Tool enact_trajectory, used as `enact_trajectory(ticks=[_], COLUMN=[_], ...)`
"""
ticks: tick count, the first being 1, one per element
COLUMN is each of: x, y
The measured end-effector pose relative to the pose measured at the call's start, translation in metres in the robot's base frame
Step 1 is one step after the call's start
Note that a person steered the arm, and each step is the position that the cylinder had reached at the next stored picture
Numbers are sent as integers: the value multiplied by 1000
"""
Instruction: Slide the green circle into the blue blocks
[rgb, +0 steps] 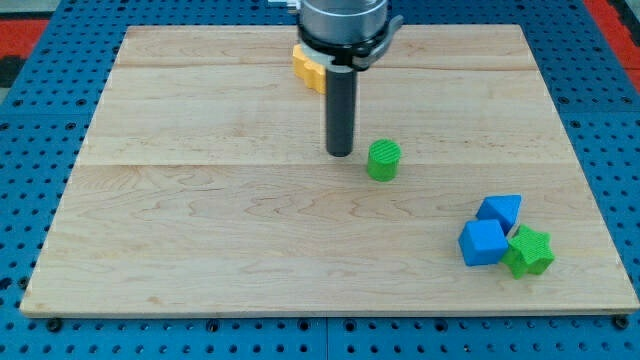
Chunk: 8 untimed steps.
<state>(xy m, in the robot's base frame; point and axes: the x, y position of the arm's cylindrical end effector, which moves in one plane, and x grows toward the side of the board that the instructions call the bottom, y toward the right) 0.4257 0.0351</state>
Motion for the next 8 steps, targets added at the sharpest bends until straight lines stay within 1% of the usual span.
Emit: enact_trajectory(ticks=[1, 2, 3, 6, 7, 8], x=[52, 71, 42, -19, 22, 56], y=[35, 54, 38, 47, 106, 114])
